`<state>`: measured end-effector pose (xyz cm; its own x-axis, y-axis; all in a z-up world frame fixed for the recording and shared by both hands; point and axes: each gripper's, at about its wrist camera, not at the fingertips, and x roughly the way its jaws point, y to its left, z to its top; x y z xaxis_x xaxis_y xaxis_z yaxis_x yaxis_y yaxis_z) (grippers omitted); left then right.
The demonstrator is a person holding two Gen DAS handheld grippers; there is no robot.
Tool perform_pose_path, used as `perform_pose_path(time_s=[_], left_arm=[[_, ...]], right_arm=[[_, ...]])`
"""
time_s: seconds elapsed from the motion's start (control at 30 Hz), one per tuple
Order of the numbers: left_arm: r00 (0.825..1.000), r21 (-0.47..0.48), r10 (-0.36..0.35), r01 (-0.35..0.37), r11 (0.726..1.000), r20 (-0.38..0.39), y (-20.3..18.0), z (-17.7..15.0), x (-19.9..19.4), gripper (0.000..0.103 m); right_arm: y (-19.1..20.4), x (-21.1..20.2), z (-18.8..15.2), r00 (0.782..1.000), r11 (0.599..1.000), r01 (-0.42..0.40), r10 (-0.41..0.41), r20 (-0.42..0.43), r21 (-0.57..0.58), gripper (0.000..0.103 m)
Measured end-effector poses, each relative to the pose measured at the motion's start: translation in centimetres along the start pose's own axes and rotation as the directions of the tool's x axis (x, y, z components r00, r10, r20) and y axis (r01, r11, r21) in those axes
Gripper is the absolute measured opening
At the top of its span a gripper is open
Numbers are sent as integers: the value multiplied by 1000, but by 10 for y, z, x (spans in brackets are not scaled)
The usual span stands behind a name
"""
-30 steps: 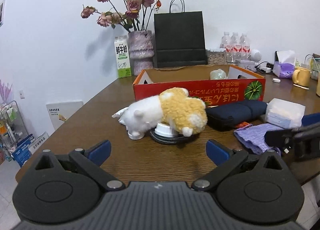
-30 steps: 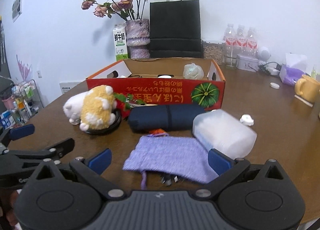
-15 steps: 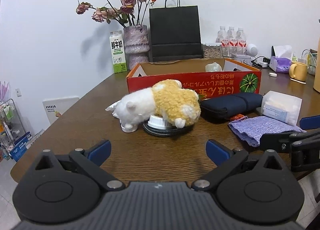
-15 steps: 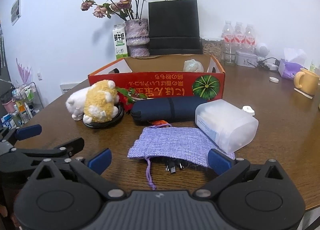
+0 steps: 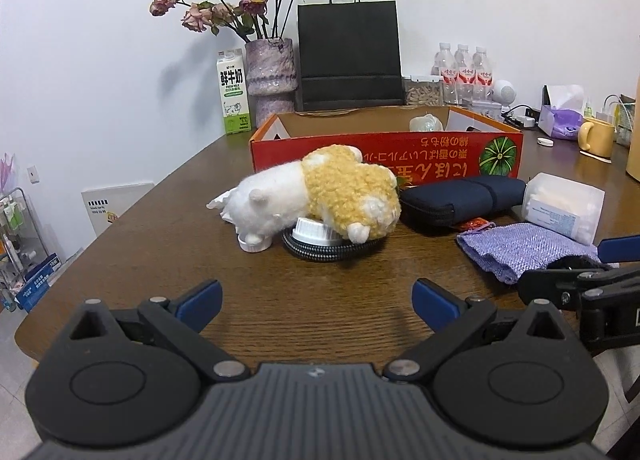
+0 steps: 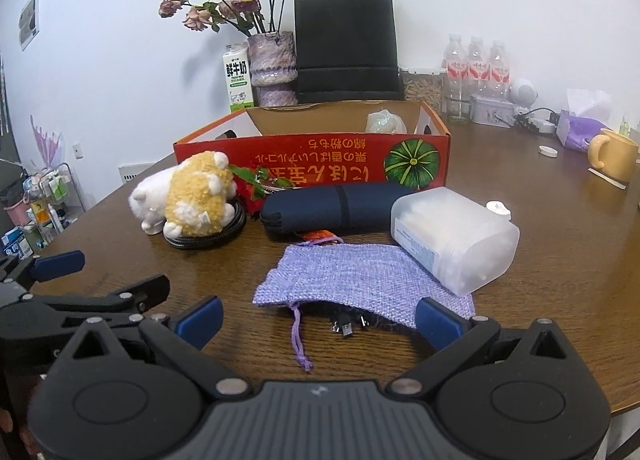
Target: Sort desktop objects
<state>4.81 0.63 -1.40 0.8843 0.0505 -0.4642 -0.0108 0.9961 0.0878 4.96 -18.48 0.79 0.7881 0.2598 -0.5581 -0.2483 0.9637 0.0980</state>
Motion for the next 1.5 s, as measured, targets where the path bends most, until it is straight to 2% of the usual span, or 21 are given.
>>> perform_pose_path(time_s=[0.67,1.5], left_arm=[[1000,-22,-14,14,1000,-27,2,-1,5,103],[1000,-11,-17,16,1000,-4,-7,17,15,103]], right_arm=[[-1,3,-2,1000,1000,4,-4,2,4,103],[-16,4,15,998,999,33,-32,51,-17,103]])
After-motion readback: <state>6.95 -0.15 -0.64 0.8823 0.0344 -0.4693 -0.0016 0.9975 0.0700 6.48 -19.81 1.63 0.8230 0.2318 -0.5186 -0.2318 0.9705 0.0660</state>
